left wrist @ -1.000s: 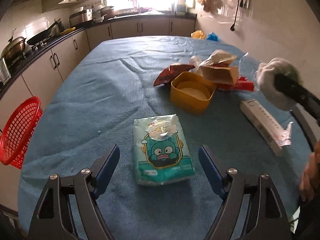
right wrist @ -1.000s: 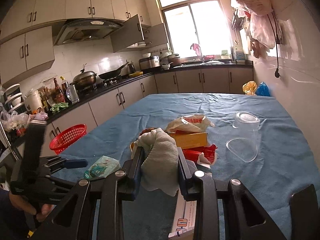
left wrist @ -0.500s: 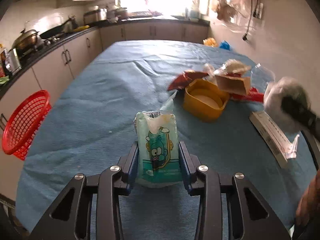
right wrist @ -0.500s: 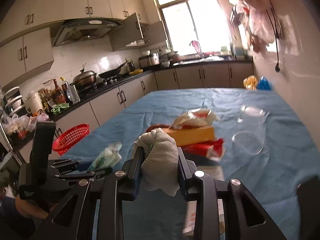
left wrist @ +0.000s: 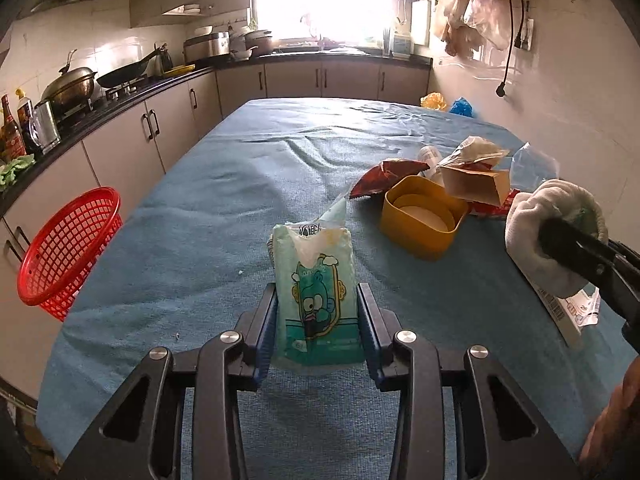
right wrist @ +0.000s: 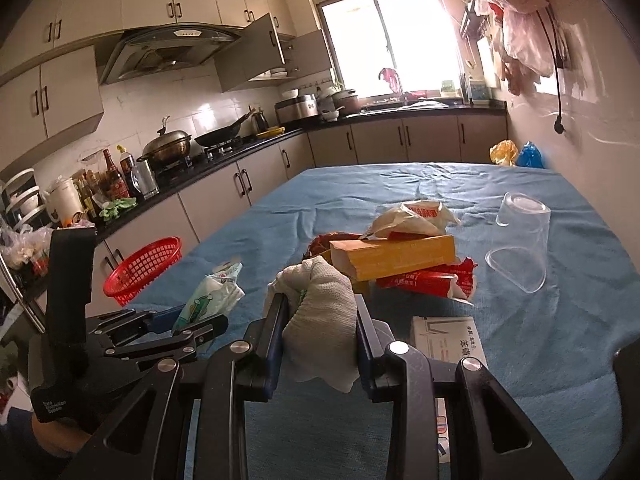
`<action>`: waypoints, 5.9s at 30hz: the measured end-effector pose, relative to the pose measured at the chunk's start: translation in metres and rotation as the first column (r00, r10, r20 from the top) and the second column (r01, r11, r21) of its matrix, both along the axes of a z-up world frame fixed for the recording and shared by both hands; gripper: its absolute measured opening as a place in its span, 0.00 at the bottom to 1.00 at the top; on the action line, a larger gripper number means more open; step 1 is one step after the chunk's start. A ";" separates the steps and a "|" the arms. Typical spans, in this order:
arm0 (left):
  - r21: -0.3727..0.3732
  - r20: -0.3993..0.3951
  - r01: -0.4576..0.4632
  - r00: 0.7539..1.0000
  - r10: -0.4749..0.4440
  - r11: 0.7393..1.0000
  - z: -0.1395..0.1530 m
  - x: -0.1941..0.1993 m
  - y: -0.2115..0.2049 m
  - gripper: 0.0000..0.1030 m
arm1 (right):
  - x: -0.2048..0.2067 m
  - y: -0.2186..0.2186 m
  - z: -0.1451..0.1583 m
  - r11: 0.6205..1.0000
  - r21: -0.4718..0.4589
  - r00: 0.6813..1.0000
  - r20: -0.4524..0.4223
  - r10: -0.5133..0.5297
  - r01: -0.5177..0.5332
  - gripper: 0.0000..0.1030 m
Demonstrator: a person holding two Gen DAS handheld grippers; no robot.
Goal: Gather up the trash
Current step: 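Carry the tissue pack and cloth with both tools over the red basket, then open both tools to drop the tissue pack and cloth into the basket, then move both tools back over the remaining items on the table, then grasp the clear plastic cup with the right tool while the left tool grasps the yellow container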
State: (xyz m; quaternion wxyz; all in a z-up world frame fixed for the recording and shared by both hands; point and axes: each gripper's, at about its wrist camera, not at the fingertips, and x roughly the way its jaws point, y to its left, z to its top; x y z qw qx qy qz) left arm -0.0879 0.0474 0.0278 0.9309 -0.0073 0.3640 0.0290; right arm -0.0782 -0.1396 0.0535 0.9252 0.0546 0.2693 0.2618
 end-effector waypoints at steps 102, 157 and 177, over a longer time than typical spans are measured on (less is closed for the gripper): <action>-0.292 0.002 -0.394 0.911 0.413 0.871 0.028 -0.017 0.330 0.46 | 0.091 0.370 0.033 0.895 -0.025 0.864 -0.276 0.421 -0.444 0.40; -0.236 -0.220 0.117 0.961 -0.170 0.965 0.001 0.119 -0.016 0.44 | 0.114 -0.151 0.043 0.894 0.140 0.896 -0.199 -0.397 0.426 0.70; -0.111 -0.089 0.162 0.981 -0.172 0.981 -0.001 0.115 -0.026 0.08 | 0.135 -0.114 0.013 0.942 -0.075 0.933 -0.134 -0.335 0.327 0.77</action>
